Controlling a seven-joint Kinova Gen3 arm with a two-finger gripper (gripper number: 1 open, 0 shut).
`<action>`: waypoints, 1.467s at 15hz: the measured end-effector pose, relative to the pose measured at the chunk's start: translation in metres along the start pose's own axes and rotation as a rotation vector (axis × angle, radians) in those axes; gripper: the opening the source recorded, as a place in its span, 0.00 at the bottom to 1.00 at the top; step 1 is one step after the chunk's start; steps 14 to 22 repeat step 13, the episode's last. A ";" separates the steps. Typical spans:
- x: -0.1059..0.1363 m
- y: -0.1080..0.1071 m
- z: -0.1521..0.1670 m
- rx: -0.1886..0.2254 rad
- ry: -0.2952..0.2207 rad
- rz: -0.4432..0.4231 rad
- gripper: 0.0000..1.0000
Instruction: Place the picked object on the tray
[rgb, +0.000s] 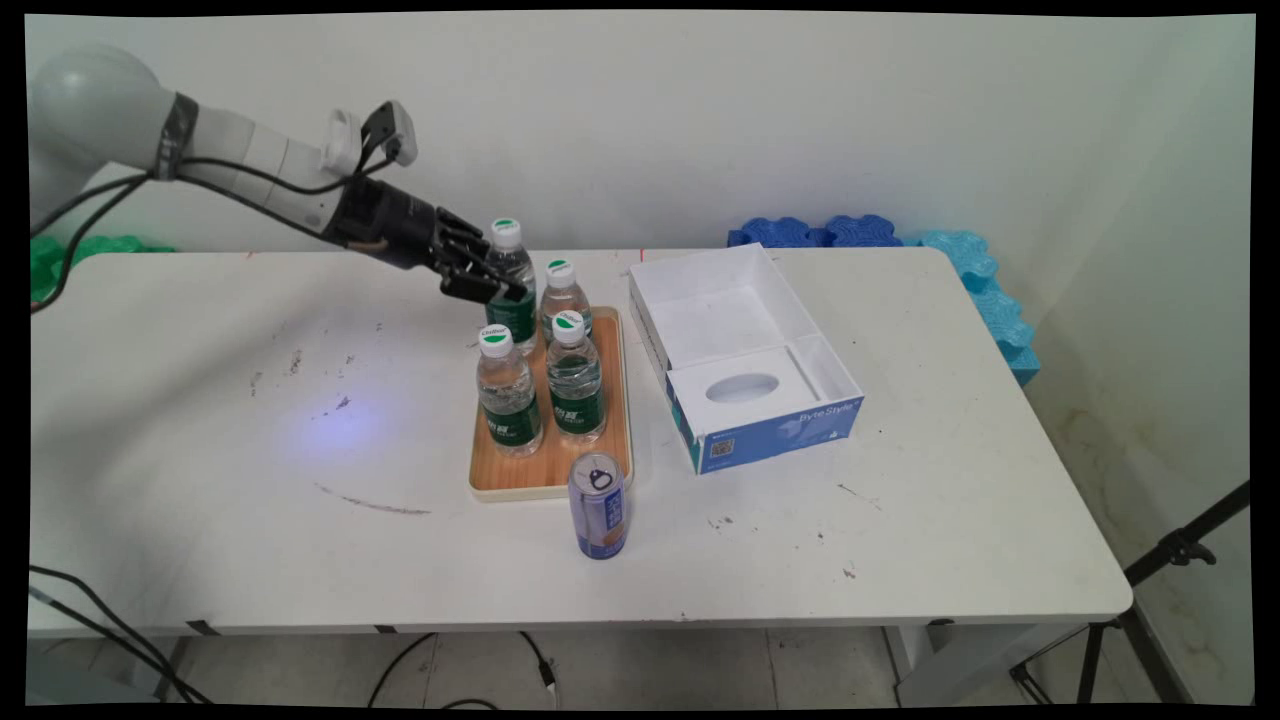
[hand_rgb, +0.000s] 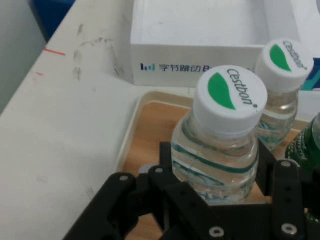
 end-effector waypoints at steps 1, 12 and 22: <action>-0.003 0.003 0.003 0.001 -0.002 -0.003 0.00; -0.021 0.020 0.028 0.004 0.001 -0.029 1.00; -0.021 0.021 0.030 0.003 0.003 -0.028 1.00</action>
